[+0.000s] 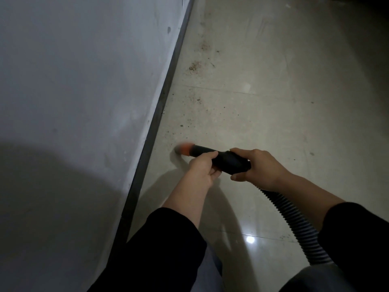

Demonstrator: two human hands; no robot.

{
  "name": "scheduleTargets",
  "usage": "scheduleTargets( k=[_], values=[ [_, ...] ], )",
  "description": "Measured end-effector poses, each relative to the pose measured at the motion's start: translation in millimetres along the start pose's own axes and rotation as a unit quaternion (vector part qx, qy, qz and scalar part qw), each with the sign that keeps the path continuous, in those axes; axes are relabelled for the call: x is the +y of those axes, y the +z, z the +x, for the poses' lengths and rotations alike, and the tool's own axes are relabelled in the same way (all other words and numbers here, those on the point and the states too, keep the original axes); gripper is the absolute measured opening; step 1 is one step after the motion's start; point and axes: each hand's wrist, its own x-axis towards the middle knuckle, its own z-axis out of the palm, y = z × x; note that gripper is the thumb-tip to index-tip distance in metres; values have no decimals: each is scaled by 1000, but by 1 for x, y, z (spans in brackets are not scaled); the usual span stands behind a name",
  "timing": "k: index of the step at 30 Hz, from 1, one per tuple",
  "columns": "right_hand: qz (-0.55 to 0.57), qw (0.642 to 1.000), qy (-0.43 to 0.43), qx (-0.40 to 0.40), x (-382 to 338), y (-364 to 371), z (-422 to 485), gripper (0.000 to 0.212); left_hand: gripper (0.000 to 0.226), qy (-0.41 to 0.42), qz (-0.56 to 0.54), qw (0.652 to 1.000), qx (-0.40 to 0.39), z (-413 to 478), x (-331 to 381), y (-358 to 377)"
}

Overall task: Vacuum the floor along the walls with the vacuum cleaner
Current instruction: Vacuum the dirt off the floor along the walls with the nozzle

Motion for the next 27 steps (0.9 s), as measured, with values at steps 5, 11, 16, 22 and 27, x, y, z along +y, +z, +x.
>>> scheduleTargets(
  k=[5,11,16,22,27],
  values=[
    [5,1000,-10,0,-7,8,8,52,40,8,-5,1000,12,1,6,-8],
    [11,1000,-22,-3,-15,15,14,50,38,14,-18,999,30,2,12,-17],
    [23,999,-32,-8,-24,23,21,48,40,11,-29,998,51,4,18,-27],
    [17,999,-42,-13,-36,33,28,53,42,18,-45,997,66,5,25,-39],
    [-2,999,-39,0,-42,39,31,64,42,20,-55,996,63,7,29,-42]
  ],
)
